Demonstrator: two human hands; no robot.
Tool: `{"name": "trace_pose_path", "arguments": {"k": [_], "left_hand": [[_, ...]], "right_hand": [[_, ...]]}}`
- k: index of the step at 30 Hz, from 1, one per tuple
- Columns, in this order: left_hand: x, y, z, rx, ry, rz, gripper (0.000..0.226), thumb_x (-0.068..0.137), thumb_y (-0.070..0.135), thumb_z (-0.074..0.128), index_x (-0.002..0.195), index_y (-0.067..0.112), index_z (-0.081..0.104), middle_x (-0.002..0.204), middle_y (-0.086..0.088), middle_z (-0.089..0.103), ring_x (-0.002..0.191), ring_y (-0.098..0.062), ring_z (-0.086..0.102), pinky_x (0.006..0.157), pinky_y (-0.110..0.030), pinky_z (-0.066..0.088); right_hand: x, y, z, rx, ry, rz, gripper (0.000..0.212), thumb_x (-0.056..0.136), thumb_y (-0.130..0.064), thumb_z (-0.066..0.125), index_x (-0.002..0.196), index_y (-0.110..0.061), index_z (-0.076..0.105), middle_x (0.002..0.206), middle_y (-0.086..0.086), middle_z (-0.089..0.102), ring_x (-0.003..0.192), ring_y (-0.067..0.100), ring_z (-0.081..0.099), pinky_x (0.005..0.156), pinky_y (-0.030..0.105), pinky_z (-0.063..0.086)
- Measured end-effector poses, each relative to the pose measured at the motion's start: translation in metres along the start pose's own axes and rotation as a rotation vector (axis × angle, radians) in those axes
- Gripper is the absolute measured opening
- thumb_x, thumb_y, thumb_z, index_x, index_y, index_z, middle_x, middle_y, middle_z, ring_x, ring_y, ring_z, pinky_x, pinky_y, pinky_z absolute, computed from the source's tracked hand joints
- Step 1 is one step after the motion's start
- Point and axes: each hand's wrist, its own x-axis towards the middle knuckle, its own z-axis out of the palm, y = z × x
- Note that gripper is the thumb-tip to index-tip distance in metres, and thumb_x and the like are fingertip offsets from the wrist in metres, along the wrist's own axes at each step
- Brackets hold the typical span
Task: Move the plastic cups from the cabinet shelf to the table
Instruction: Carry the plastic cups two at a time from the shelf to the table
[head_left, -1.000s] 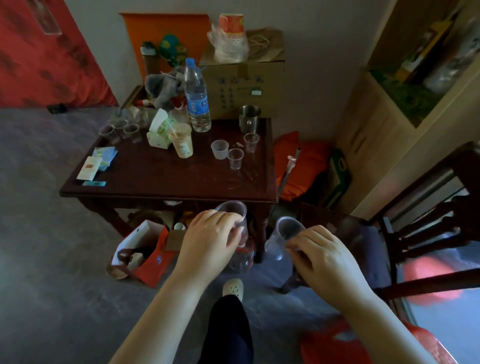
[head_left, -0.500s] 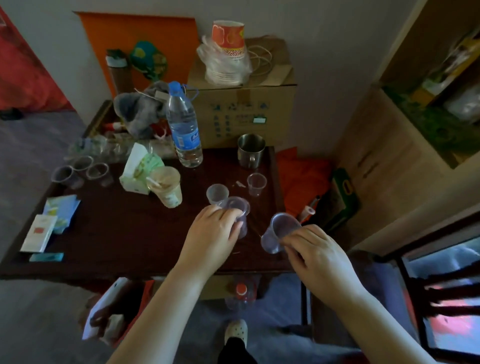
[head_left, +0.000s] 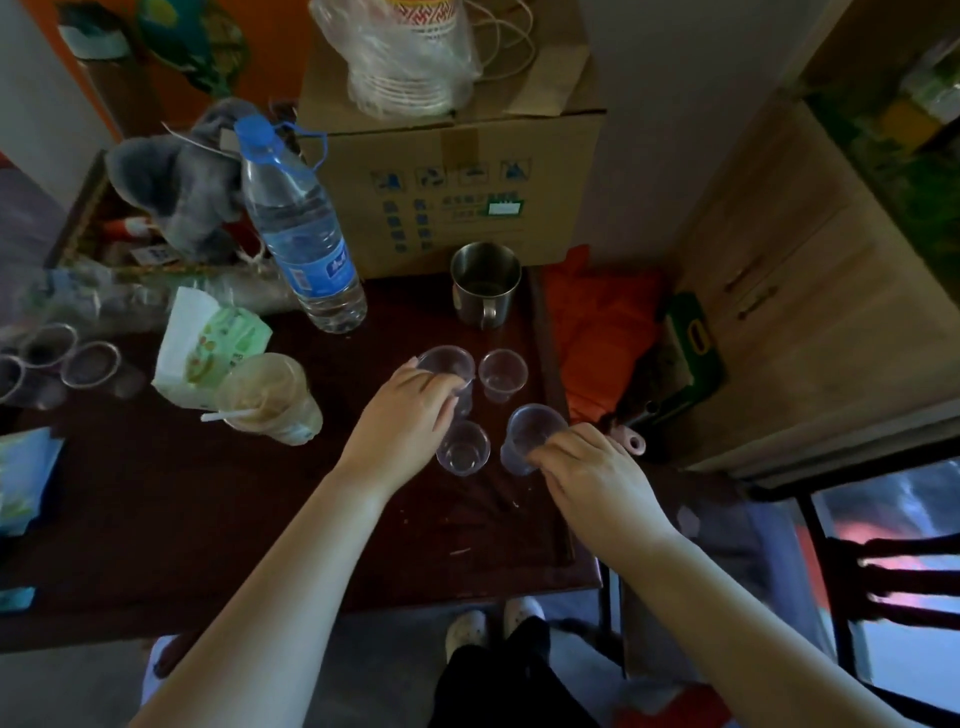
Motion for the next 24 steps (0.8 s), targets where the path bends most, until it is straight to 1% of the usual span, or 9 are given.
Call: {"name": "trace_pose_path", "arguments": {"k": [2,5,7,12,16,18,20,22,24], "left_hand": [[0.009,-0.009,0.008,0.018,-0.039,0.013,0.021,0.088,0.009,0.058,0.109,0.009,0.063,0.103,-0.009,0.069,0.109,-0.028,0.057,0.104,-0.028,0.024],[0.021,-0.024,0.023,0.056,-0.069,0.056,0.019,0.087,0.008,0.059,0.105,0.011,0.064,0.097,-0.006,0.07,0.099,-0.024,0.062,0.107,-0.034,0.03],[0.026,-0.031,0.031,0.078,-0.077,0.073,0.018,0.086,0.008,0.059,0.103,0.011,0.065,0.092,-0.005,0.07,0.094,-0.023,0.063,0.107,-0.036,0.033],[0.036,-0.041,0.048,0.095,-0.092,0.112,0.019,0.084,0.006,0.061,0.103,0.01,0.065,0.089,-0.006,0.071,0.091,-0.022,0.064,0.106,-0.036,0.033],[0.04,-0.049,0.058,0.112,-0.115,0.136,0.021,0.083,0.004,0.062,0.103,0.009,0.066,0.089,-0.006,0.071,0.09,-0.022,0.064,0.107,-0.038,0.034],[0.042,-0.051,0.06,0.11,-0.119,0.132,0.021,0.082,0.004,0.063,0.103,0.009,0.067,0.089,-0.006,0.071,0.091,-0.022,0.064,0.107,-0.037,0.033],[0.044,-0.053,0.064,0.113,-0.13,0.141,0.022,0.081,0.004,0.065,0.103,0.009,0.067,0.09,-0.006,0.071,0.092,-0.023,0.064,0.106,-0.038,0.034],[0.046,-0.054,0.068,0.124,-0.152,0.147,0.023,0.081,0.005,0.066,0.104,0.01,0.066,0.09,-0.006,0.07,0.094,-0.024,0.064,0.105,-0.04,0.037],[0.046,-0.056,0.073,0.119,-0.167,0.136,0.023,0.082,0.006,0.065,0.105,0.011,0.066,0.092,-0.006,0.07,0.096,-0.024,0.063,0.106,-0.039,0.036]], "right_hand": [[0.007,0.008,0.008,0.007,-0.033,-0.018,0.034,0.065,-0.003,0.075,0.095,-0.016,0.068,0.088,-0.002,0.066,0.085,0.022,0.06,0.073,0.032,0.051],[0.015,0.017,0.023,-0.005,-0.091,-0.044,0.041,0.059,-0.003,0.077,0.097,-0.018,0.068,0.088,-0.004,0.065,0.086,0.02,0.06,0.073,0.03,0.051],[0.019,0.022,0.035,0.011,-0.112,-0.049,0.042,0.059,-0.003,0.077,0.097,-0.018,0.068,0.087,-0.004,0.065,0.086,0.019,0.059,0.074,0.029,0.05],[0.024,0.034,0.062,0.055,-0.142,-0.021,0.04,0.062,-0.002,0.074,0.099,-0.017,0.067,0.087,-0.003,0.065,0.086,0.021,0.058,0.076,0.031,0.051],[0.025,0.038,0.075,0.093,-0.146,-0.008,0.042,0.061,0.0,0.075,0.098,-0.018,0.069,0.088,-0.003,0.065,0.086,0.02,0.059,0.078,0.03,0.051],[0.028,0.041,0.078,0.094,-0.159,0.005,0.045,0.058,0.001,0.077,0.098,-0.017,0.069,0.088,-0.004,0.066,0.086,0.019,0.059,0.077,0.029,0.051],[0.03,0.044,0.083,0.101,-0.177,0.007,0.049,0.055,0.003,0.077,0.1,-0.016,0.069,0.089,-0.002,0.066,0.087,0.021,0.059,0.077,0.031,0.053],[0.032,0.046,0.088,0.109,-0.198,-0.005,0.049,0.057,0.004,0.074,0.102,-0.015,0.067,0.092,-0.001,0.064,0.091,0.022,0.057,0.081,0.033,0.052],[0.031,0.046,0.091,0.105,-0.205,-0.016,0.048,0.06,0.003,0.072,0.104,-0.014,0.067,0.095,-0.001,0.063,0.095,0.022,0.054,0.086,0.034,0.05]]}}
